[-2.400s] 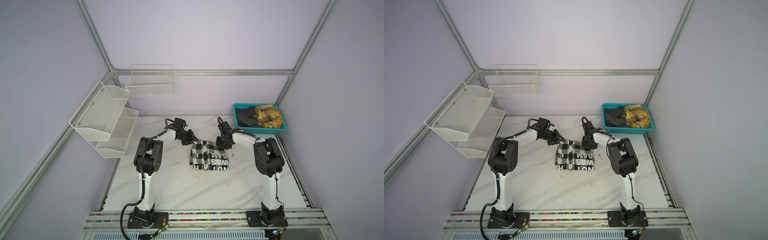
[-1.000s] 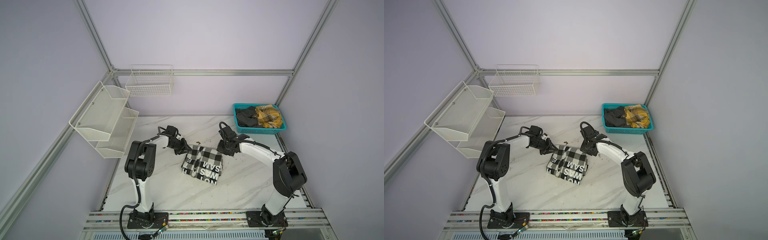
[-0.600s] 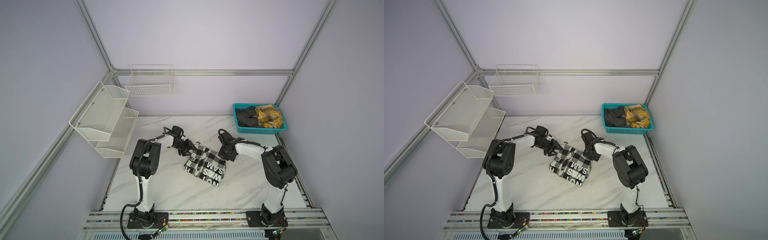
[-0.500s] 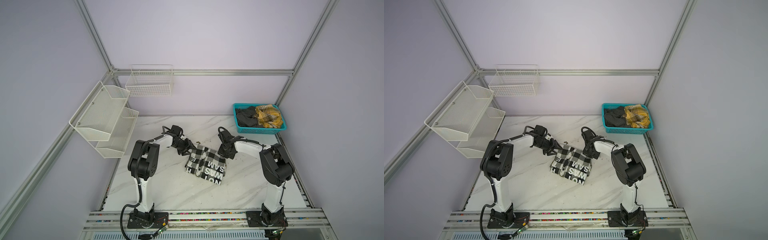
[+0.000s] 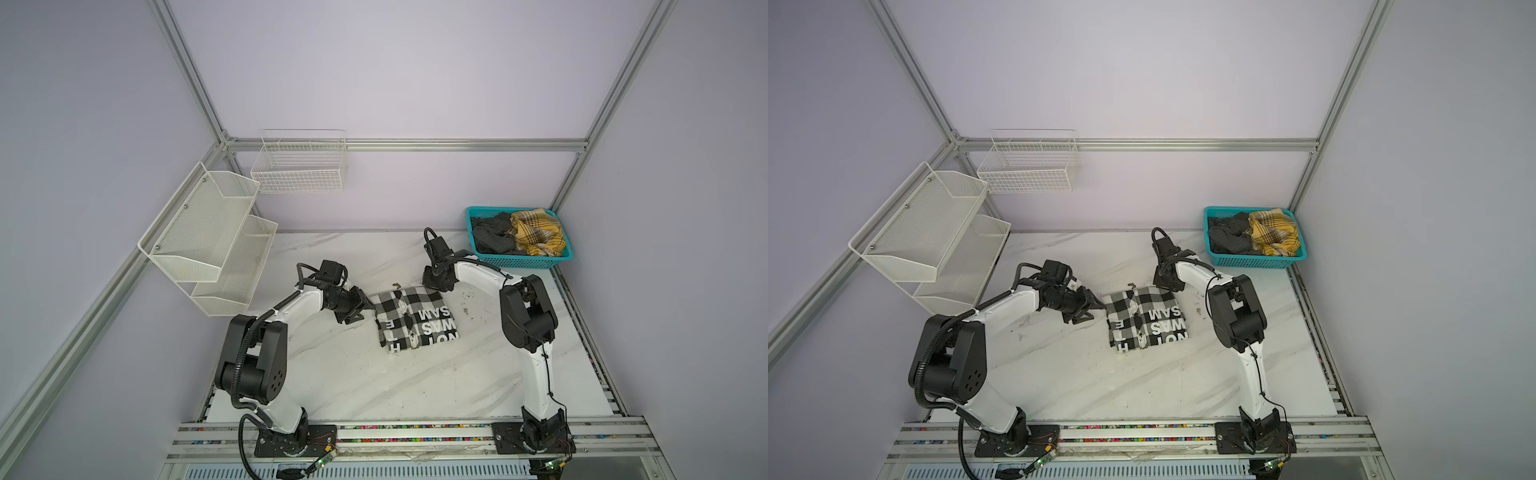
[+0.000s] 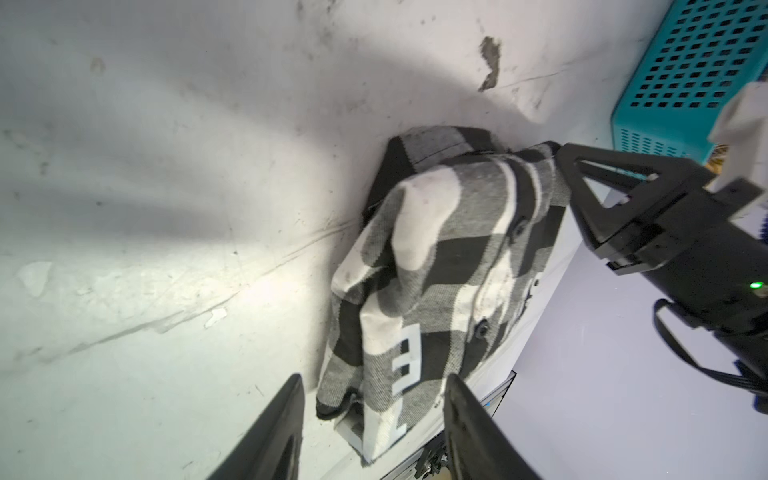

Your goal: Fold and stack the long sleeve shirts

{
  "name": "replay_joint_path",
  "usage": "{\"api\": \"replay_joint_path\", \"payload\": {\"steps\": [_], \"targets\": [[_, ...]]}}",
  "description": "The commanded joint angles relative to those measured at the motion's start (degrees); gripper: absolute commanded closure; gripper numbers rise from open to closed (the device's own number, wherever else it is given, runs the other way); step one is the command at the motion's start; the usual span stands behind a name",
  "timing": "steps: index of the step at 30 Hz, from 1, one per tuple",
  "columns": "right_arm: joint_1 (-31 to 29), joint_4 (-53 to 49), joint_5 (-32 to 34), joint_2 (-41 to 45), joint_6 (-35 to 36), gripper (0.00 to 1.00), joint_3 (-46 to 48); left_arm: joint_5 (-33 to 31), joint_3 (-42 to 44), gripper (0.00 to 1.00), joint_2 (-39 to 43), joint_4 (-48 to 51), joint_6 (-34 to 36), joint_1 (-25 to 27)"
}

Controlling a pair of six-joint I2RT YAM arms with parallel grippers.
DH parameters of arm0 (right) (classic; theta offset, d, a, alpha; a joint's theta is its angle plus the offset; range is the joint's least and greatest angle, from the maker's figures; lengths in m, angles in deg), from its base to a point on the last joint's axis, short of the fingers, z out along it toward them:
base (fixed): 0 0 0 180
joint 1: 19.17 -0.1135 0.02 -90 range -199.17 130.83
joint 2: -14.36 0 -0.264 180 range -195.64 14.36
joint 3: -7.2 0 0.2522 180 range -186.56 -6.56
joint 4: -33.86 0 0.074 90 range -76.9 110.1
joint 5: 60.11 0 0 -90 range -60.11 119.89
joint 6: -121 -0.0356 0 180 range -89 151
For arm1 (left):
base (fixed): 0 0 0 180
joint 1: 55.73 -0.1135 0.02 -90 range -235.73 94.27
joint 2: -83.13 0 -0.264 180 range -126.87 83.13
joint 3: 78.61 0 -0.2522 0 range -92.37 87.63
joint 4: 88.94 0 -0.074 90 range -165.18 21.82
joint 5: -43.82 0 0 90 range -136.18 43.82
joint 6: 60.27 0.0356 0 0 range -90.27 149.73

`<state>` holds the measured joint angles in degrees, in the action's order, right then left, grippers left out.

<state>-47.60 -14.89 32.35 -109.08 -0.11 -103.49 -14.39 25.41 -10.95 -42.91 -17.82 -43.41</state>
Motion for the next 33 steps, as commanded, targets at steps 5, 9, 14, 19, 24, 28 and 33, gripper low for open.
{"api": "replay_joint_path", "payload": {"steps": [5, 9, 14, 19, 24, 28, 33], "targets": [[-7.17, -7.39, 6.48, 8.73, 0.82, 0.64, 0.42, 7.5, -14.61, 0.61, -8.38, -2.9, -1.65, 1.47], [-11.96, -8.13, 7.92, 10.96, -2.24, 0.66, 2.17, 7.16, -18.17, 0.68, -15.0, -2.94, -0.21, 1.62], [-14.7, -0.24, 0.46, 13.65, -5.6, 0.72, 11.01, 8.53, -21.22, 0.7, -21.98, -3.77, -0.3, 1.16], [-15.25, 8.1, -4.62, 13.75, -9.6, 0.79, 21.3, 9.2, -22.64, 0.72, -26.51, -5.41, -1.23, 1.02], [-15.23, 7.57, -4.66, 13.49, -9.91, 0.79, 23.02, 8.72, -22.47, 0.67, -26.47, -6.4, -1.33, 0.87], [-15.17, 5.12, -3.41, 14.71, -10.12, 0.79, 20.66, 9.26, -22.26, 0.55, -24.93, -6.41, -0.99, 0.6], [-12.66, 1.98, -1.41, 18.75, -8.4, 0.74, 15.94, 5.16, -22.53, 0.43, -15.47, -3.35, 2.51, 0.43]]}}
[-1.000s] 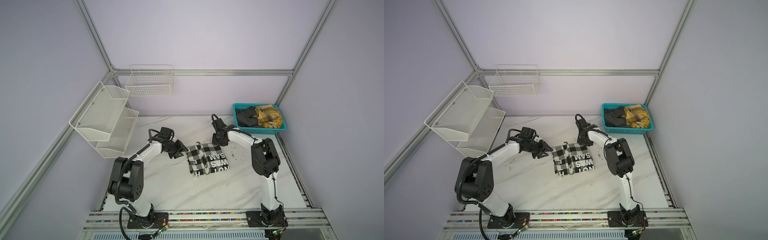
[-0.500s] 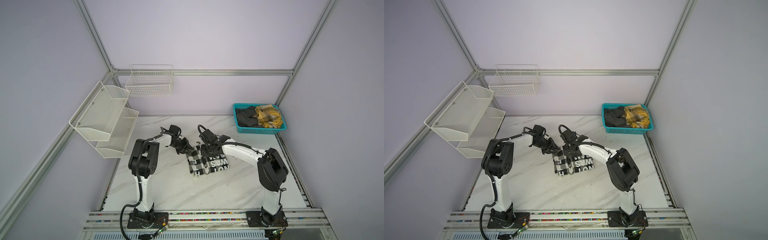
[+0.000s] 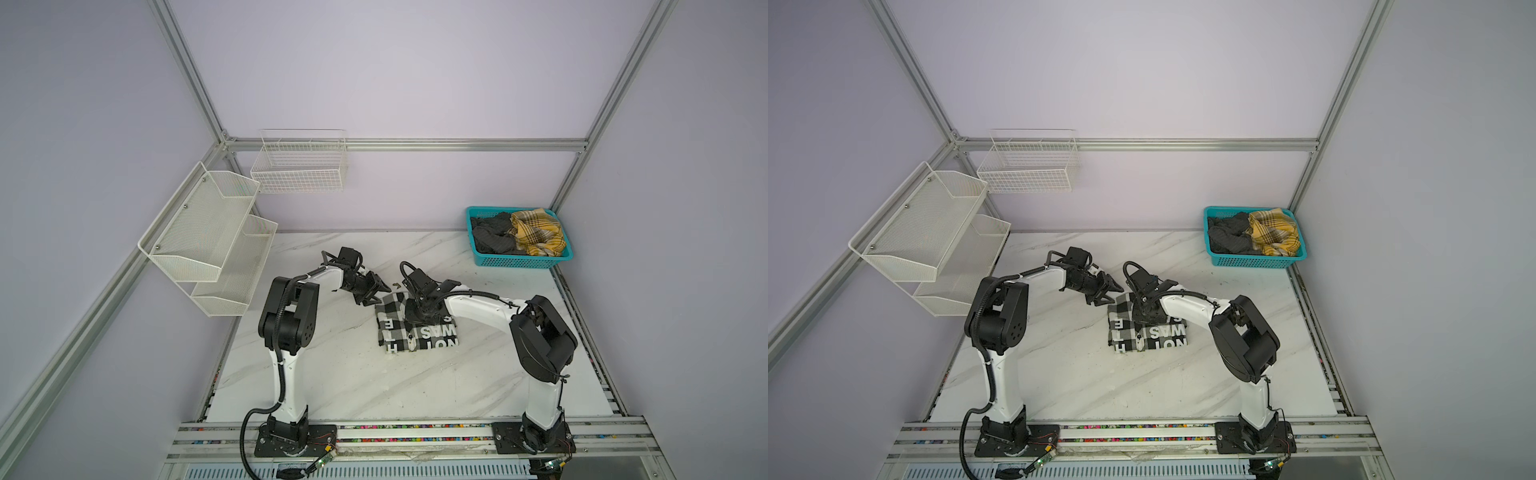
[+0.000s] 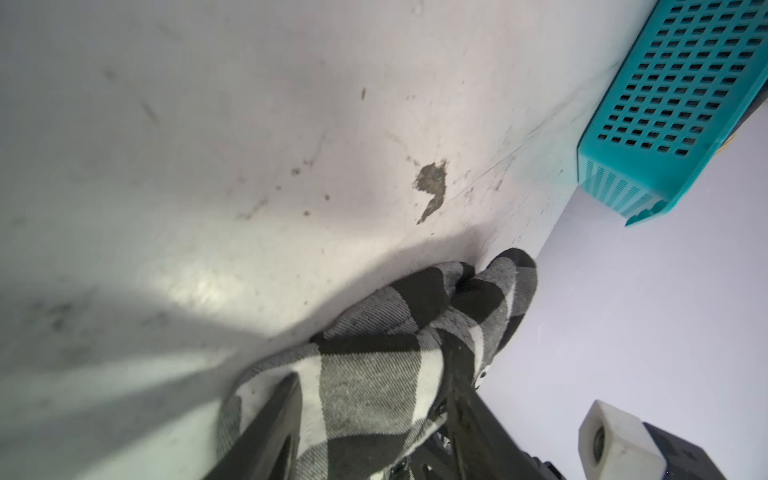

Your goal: Fold and stack the long sleeve shirts

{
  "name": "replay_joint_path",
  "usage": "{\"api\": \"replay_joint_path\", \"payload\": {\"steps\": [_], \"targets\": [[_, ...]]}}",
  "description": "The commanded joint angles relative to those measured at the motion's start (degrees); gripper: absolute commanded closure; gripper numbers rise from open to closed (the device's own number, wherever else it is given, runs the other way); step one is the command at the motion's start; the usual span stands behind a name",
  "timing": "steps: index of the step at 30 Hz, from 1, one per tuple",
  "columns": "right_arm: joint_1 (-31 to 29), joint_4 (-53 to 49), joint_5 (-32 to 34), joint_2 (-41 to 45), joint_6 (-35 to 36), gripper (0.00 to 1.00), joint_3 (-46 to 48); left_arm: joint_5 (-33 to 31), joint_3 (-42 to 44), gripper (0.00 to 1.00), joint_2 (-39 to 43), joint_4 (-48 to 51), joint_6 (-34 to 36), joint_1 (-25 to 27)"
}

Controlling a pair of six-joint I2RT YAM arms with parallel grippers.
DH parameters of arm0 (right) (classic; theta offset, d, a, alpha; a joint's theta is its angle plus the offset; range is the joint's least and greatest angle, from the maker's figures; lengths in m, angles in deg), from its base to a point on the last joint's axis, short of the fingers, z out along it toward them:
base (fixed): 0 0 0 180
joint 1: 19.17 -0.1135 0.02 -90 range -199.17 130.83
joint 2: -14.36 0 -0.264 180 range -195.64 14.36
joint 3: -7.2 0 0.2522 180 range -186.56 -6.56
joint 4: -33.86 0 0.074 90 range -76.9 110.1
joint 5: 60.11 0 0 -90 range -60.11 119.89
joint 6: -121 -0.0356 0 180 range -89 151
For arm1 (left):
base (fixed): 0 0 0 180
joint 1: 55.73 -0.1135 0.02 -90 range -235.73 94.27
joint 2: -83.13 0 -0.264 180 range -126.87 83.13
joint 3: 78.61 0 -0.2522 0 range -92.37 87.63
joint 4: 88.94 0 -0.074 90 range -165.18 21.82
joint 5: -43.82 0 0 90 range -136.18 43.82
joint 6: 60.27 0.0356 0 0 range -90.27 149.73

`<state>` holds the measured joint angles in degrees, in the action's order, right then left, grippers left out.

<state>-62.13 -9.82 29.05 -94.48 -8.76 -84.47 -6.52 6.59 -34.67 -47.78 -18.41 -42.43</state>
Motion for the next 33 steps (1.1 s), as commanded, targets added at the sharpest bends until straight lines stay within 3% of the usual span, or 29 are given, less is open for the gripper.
{"api": "replay_joint_path", "payload": {"steps": [1, 8, 13, 21, 29, 33], "targets": [[3.1, -3.51, 1.79, 4.6, 0.6, 0.74, -3.84, -3.93, -3.96, 0.44, 10.18, 2.67, 4.0, -0.51], [9.94, -2.78, -1.63, 0.51, 5.52, 0.75, -9.73, -3.96, 1.01, 0.59, 17.16, 5.21, 6.31, 3.78], [13.55, -1.22, -2.43, -3.99, 6.28, 0.77, -11.74, -1.19, 0.27, 0.65, 12.52, 3.42, 5.34, 5.31], [15.75, -0.8, -0.02, -10.51, 7.03, 0.8, -11.74, -0.82, -9.39, 0.65, -0.06, 2.45, 5.71, 6.22], [17.03, 0.92, -1.19, -10.87, 6.47, 0.84, -8.98, -1.18, -9.87, 0.64, -5.62, 1.55, 5.68, 6.48], [16.85, -2.0, -0.77, -6.05, 7.59, 0.84, -10.31, -1.52, -9.45, 0.54, -4.05, 1.62, 5.44, 6.41]]}}
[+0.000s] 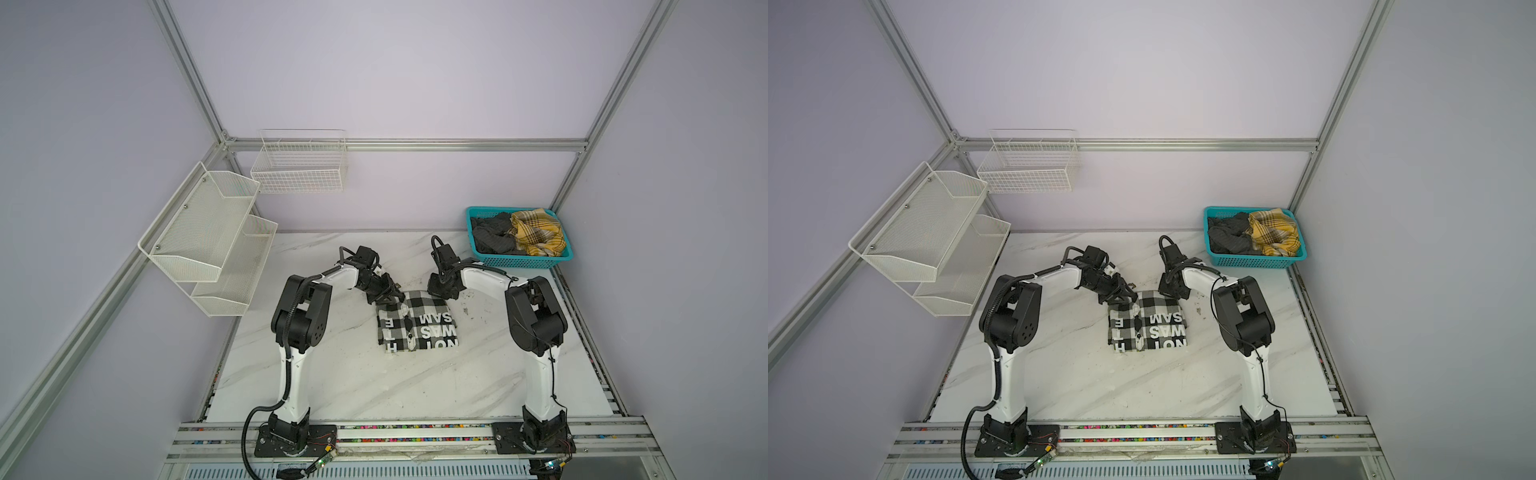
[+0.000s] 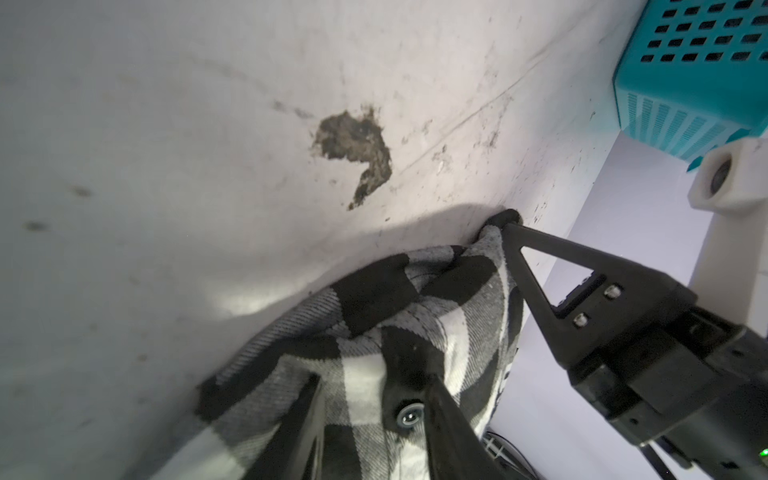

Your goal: Fold and stack the long sleeve shirts

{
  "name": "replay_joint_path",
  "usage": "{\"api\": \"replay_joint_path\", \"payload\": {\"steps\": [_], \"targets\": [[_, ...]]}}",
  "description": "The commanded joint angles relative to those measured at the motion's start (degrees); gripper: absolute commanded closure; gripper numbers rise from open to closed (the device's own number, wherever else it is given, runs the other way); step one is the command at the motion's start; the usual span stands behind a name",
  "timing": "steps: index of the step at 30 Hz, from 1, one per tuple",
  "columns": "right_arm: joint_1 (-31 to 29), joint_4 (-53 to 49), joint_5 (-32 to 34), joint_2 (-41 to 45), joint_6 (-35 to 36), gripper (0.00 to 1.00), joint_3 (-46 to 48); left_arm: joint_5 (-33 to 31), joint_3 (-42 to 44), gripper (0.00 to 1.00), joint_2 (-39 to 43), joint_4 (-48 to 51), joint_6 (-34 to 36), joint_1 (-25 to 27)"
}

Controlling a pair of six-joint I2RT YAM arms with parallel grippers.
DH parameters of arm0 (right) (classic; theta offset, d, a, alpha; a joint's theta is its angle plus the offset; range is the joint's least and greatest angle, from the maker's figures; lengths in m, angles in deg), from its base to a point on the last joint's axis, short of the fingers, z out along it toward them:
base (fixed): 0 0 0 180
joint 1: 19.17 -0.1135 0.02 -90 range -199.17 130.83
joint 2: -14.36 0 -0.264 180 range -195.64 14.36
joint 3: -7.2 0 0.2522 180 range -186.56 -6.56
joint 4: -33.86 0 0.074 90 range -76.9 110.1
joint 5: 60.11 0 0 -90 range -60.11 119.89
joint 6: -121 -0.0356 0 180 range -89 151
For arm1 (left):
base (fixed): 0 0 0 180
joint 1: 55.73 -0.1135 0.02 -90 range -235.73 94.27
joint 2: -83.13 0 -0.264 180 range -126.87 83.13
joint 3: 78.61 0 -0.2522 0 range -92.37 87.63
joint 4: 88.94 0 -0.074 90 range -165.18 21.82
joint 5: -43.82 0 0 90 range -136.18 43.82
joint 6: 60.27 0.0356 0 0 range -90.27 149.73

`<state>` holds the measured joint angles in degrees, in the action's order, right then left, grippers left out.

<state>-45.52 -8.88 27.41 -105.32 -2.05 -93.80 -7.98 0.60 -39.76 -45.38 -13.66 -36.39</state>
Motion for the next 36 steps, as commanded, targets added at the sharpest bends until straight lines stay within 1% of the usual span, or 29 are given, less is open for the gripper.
{"api": "replay_joint_path", "payload": {"steps": [1, 3, 5, 8, 11, 13, 15, 18, 20, 23, 28, 30, 33, 34, 35, 36], "targets": [[0.04, -4.08, 1.35, 6.54, 1.05, 0.84, -0.78, -0.39, -3.1, 0.51, 2.77, -0.79, 0.65, 0.36], [-0.77, -6.15, 2.72, 10.05, 1.1, 0.82, 0.55, -2.34, -2.31, 0.45, 7.16, -0.21, 1.43, 0.36], [-2.04, -7.64, 3.89, 14.01, 0.6, 0.81, 3.13, -4.35, -1.94, 0.45, 10.96, 2.2, 3.06, 0.22], [-4.57, -7.61, 4.33, 19.93, -1.31, 0.81, 9.3, -4.32, 0.61, 0.54, 15.59, 6.44, 4.91, 0.09], [-7.56, -6.85, 4.38, 23.42, -3.75, 0.81, 14.74, -2.84, 8.19, 0.6, 21.14, 6.23, 4.89, 1.32], [-9.5, -5.78, 3.91, 24.26, -5.26, 0.83, 18.04, -2.31, 13.32, 0.65, 23.92, 6.24, 4.99, 2.78], [-10.37, -4.6, 3.37, 24.53, -6.34, 0.84, 20.69, -2.2, 18.17, 0.68, 25.76, 5.58, 4.66, 4.03], [-10.47, -1.51, 2.48, 25.17, -7.44, 0.86, 25.18, -1.57, 24.18, 0.72, 26.56, 2.66, 3.74, 4.76], [-10.48, 0.24, 1.69, 25.03, -7.82, 0.86, 27.79, -1.31, 26.46, 0.73, 26.02, 0.66, 2.61, 4.85], [-10.48, 1.48, 1.43, 23.57, -8.07, 0.87, 29.84, -0.1, 26.56, 0.75, 22.94, -0.87, 2.16, 4.84], [-10.48, 3.66, 1.56, 21.89, -8.67, 0.89, 32.64, -1.33, 27.07, 0.78, 18.5, -2.84, 2.4, 4.08], [-10.48, 3.16, 1.85, 22.25, -9.12, 0.91, 32.54, -1.08, 27.45, 0.78, 17.28, -3.82, 2.43, 3.87], [-10.57, 1.77, 1.95, 24.96, -9.35, 0.9, 31.34, 0.08, 26.92, 0.78, 16.38, -3.2, 3.05, 3.14], [-10.57, 0.82, 1.97, 25.79, -9.34, 0.89, 29.96, 0.61, 26.91, 0.75, 17.32, -2.87, 2.92, 2.66], [-10.56, -0.16, 2.2, 26.27, -9.35, 0.89, 28.55, 0.46, 26.95, 0.69, 18.9, -2.43, 2.8, 2.33], [-10.52, -1.23, 2.46, 26.64, -9.3, 0.87, 26.83, -0.33, 26.83, 0.6, 21.28, -1.61, 2.87, 1.8]]}}
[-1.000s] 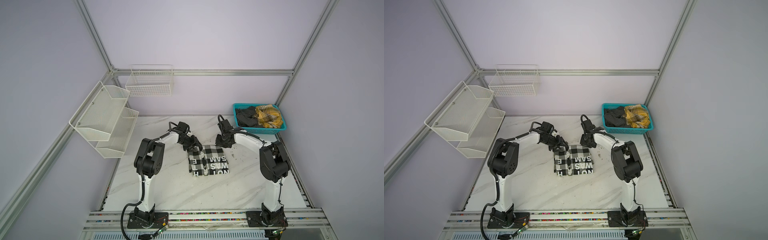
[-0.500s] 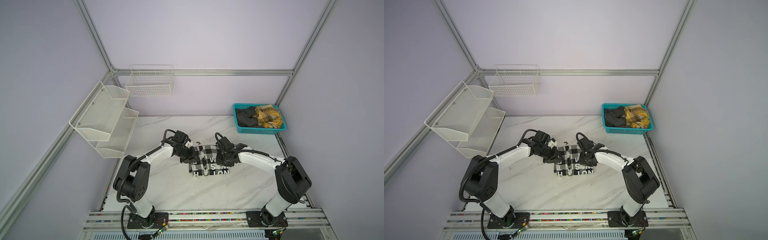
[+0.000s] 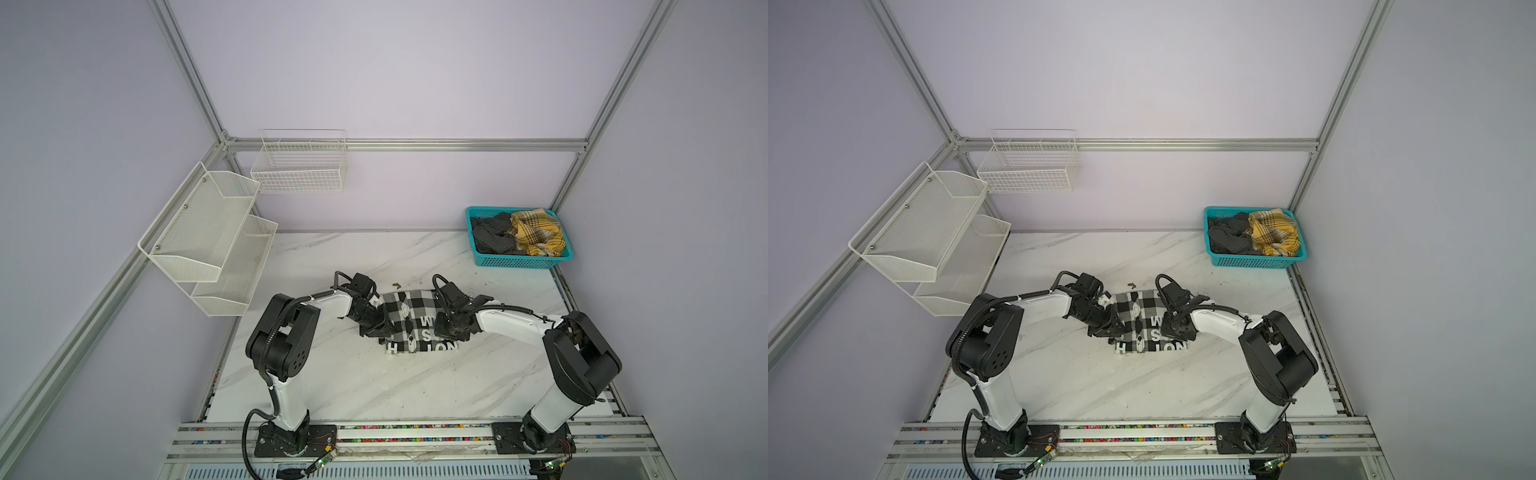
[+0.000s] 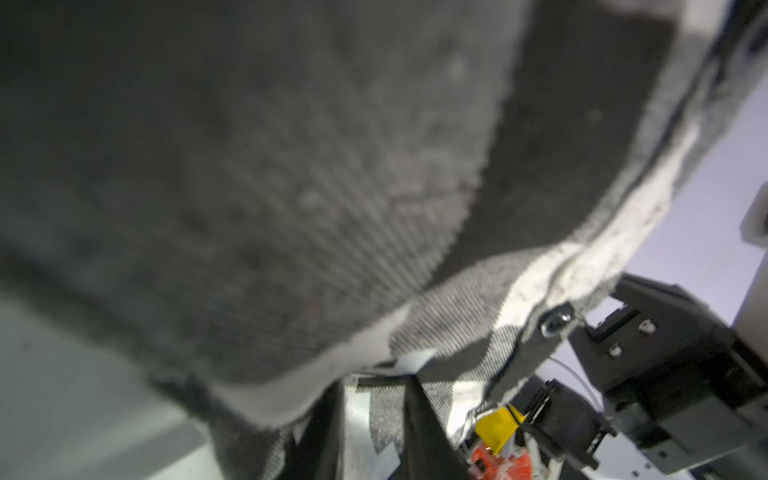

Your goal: Fold and stack the long sleeve shirts

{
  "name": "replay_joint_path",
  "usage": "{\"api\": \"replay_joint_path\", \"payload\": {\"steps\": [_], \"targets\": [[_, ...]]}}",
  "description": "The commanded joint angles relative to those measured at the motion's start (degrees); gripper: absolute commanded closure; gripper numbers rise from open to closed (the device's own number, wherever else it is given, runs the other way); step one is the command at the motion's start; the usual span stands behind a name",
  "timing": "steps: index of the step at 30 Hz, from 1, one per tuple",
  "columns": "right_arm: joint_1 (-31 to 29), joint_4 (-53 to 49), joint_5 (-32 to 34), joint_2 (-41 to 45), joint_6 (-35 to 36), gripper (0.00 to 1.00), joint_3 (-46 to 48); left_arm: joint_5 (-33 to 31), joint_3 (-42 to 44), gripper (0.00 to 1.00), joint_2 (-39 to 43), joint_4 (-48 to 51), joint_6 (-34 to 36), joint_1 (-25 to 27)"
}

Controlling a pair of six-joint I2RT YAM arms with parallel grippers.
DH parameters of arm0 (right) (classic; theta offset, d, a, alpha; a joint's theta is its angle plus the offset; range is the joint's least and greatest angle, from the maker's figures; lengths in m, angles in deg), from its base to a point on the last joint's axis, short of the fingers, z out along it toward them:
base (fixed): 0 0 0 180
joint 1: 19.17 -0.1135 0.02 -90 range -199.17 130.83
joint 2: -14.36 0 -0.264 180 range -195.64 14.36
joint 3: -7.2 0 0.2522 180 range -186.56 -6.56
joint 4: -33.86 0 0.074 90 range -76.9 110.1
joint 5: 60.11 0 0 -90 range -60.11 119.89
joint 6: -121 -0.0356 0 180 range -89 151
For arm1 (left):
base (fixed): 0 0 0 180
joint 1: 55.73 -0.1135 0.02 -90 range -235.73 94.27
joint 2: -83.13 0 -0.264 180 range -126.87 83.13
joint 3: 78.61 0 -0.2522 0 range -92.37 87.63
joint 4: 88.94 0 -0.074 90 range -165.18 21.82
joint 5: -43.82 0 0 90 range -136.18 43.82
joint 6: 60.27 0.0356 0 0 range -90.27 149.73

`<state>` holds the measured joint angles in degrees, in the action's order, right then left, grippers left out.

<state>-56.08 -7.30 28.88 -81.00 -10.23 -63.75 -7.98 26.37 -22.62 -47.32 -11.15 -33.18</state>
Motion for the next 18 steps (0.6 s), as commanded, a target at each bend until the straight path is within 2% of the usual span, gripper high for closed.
{"api": "replay_joint_path", "payload": {"steps": [1, 3, 5, 7, 9, 11, 13, 14, 18], "targets": [[-0.01, -4.0, 1.06, 2.29, -1.11, 0.84, -4.96, -1.46, 0.76, 0.51, 6.7, 1.49, 0.58, -2.18], [0.03, -6.05, 2.08, 1.76, -0.6, 0.77, -7.92, -3.19, 0.36, 0.39, 10.72, 3.63, 1.35, -4.25], [0.34, -6.43, 2.85, 1.16, 0.53, 0.68, -9.66, -4.1, 0.87, 0.33, 13.19, 5.36, 2.27, -6.81], [1.57, -6.53, 2.3, 0.21, 1.08, 0.62, -10.8, -4.32, 2.08, 0.28, 14.15, 6.85, 3.34, -9.27], [2.35, -6.27, 1.89, -0.75, 2.08, 0.6, -11.6, -1.74, 4.3, 0.26, 14.09, 6.21, 3.69, -11.82], [2.62, -5.66, 1.19, -1.78, 3.25, 0.6, -11.77, 1.47, 6.13, 0.24, 13.78, 4.64, 3.12, -13.44], [2.78, -5.33, 0.57, -3.45, 4.13, 0.65, -11.84, 4.1, 7.72, 0.12, 13.52, 2.29, 2.37, -14.02], [2.89, -5.12, 0.53, -4.44, 4.65, 0.67, -11.75, 4.95, 8.27, 0.1, 13.33, 1.0, 1.98, -14.06], [3.65, -4.46, 1.53, -7.26, 5.29, 0.69, -11.15, 6.22, 10.04, 0.09, 11.55, -3.06, 0.23, -14.0]]}}
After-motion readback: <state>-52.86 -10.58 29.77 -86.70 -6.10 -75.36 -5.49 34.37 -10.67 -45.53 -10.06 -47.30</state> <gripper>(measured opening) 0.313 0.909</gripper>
